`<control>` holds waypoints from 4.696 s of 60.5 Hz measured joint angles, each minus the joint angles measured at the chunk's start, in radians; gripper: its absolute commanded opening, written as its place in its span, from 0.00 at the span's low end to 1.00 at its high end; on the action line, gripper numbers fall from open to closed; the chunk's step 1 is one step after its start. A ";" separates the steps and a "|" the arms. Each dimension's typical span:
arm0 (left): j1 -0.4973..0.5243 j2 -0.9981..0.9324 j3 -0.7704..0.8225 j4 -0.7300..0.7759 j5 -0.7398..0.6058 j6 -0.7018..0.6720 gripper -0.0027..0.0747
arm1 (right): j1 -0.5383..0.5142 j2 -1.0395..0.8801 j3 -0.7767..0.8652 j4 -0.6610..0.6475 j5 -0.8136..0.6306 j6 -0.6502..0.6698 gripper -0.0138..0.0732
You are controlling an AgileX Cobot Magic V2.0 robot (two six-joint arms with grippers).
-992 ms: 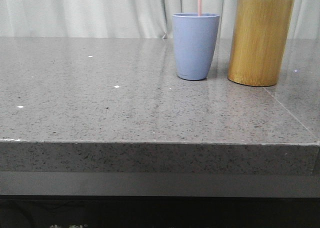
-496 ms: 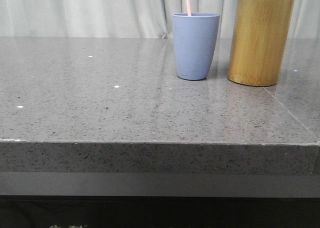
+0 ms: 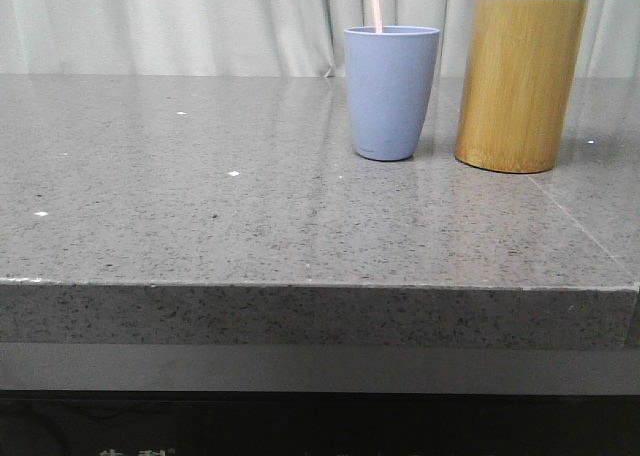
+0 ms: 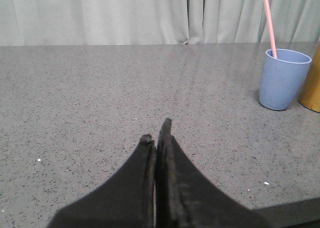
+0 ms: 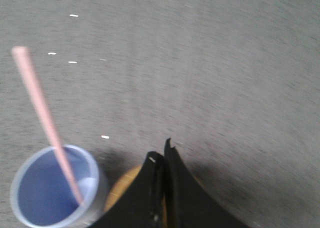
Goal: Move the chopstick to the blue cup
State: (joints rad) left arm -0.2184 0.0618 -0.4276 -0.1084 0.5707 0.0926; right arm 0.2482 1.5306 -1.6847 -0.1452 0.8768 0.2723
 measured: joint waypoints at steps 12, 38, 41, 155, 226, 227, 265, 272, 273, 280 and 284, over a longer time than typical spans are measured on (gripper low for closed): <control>0.000 0.000 0.000 0.000 0.000 0.000 0.01 | -0.102 -0.166 0.190 0.000 0.005 0.007 0.09; 0.000 0.000 0.000 0.000 0.000 0.000 0.01 | -0.107 -0.716 0.893 0.049 -0.345 0.007 0.09; 0.000 0.000 0.000 0.000 0.000 0.000 0.01 | -0.107 -0.784 0.968 0.055 -0.388 0.007 0.09; 0.151 -0.068 0.349 0.010 -0.204 0.000 0.01 | -0.111 -1.295 1.338 0.063 -0.510 0.009 0.09; 0.151 -0.068 0.432 -0.009 -0.307 0.000 0.01 | -0.111 -1.295 1.339 0.063 -0.510 0.011 0.08; 0.151 -0.068 0.432 -0.009 -0.307 0.000 0.01 | -0.111 -1.295 1.339 0.063 -0.510 0.011 0.08; 0.151 -0.068 0.432 -0.009 -0.307 0.000 0.01 | -0.173 -1.521 1.667 0.227 -0.705 -0.092 0.08; 0.151 -0.068 0.432 -0.009 -0.309 0.000 0.01 | -0.174 -1.539 1.709 0.262 -0.697 -0.109 0.08; 0.151 -0.068 0.432 -0.009 -0.309 0.000 0.01 | -0.174 -1.540 1.711 0.264 -0.694 -0.112 0.08; 0.151 -0.068 0.432 -0.009 -0.309 0.000 0.01 | -0.176 -1.539 1.712 0.273 -0.684 -0.142 0.08; 0.151 -0.068 0.432 -0.009 -0.309 0.000 0.01 | -0.176 -1.539 1.712 0.273 -0.684 -0.151 0.08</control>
State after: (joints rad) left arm -0.0672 -0.0063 0.0042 -0.1175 0.2622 0.0926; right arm 0.0726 -0.0084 0.0278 0.1278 0.1924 0.1210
